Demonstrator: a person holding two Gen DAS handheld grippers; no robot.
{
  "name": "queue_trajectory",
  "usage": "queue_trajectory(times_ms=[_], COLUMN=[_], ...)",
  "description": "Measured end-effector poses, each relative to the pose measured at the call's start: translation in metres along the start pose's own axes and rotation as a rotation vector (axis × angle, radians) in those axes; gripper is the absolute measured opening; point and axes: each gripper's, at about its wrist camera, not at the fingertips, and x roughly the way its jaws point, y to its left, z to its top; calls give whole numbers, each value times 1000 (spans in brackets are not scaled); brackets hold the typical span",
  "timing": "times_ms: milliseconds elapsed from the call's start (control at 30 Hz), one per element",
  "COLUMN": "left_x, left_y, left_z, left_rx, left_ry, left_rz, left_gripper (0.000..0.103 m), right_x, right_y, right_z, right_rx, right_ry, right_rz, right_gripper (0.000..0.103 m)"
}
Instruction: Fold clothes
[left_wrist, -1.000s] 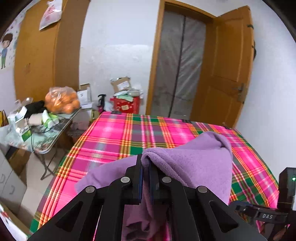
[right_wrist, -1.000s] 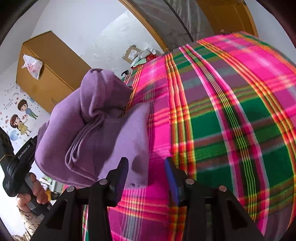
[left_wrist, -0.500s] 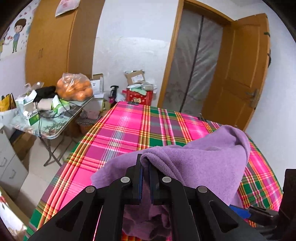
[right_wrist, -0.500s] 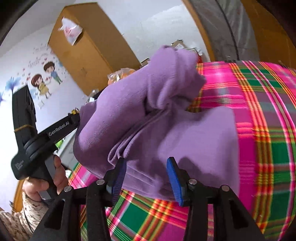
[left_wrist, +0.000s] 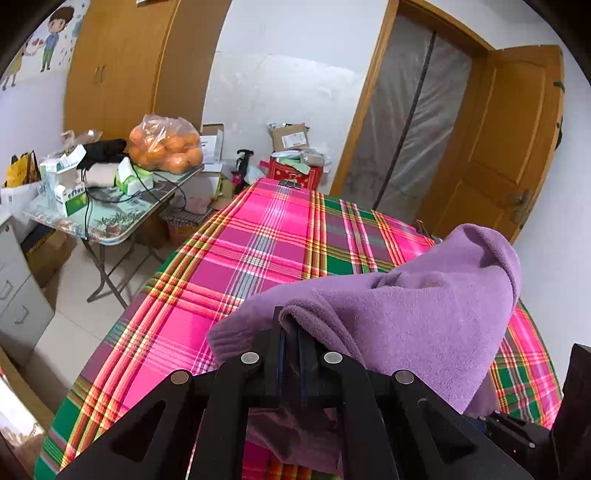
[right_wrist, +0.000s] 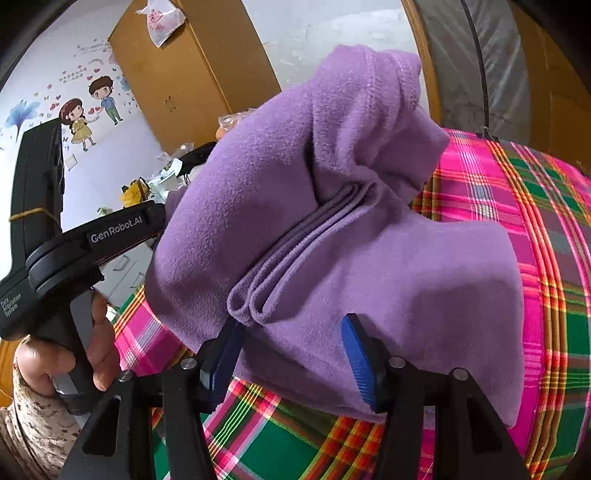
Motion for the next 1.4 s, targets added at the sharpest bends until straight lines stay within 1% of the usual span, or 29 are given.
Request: queue_trajectory(times_ms=[267,367,400,433,500,533,567,600,633,733,933,1133,1400], left_x=[5,4,4,4,3,2,1,0,-2,-7,-20,-34,-50], left_y=[5,6,6,6,6,5,5,5,6,4,-9,-28,-54], left_z=[-6,-6,-5,-5,-5,-5,-5,-4,-4,-3,0,4,6], left_rx=[-36,-37,-37,-37,-37,-37,-37,-37,-38,-34,-8,27,83], left_ry=[32,34,35,36,37,37,36,35,34,29,8,-20,-44], left_rz=[0,-2,-2,-3,-3,-3,-4,-4,-5,-7,-20,-41,-70], left_gripper=[6,6,6,6,6,6,6,6,6,6,5,5,5], right_x=[11,14,13,11,8,7,6,4,3,-4,-32,-74,-117], right_y=[20,16,13,10,4,0,-3,-5,-7,-10,-30,-62,-99], right_z=[-3,-1,0,0,0,0,1,2,3,4,8,8,-1], right_rx=[-116,-104,-92,-76,-45,-31,-21,-15,-12,6,68,137,212], right_ry=[1,-2,-6,-10,-16,-14,-15,-19,-23,-46,-116,-199,-275], right_rz=[-119,-114,-106,-98,-83,-77,-79,-89,-99,-107,-129,-170,-230], right_gripper=[56,55,51,42,35,27,22,17,16,15,14,14,14])
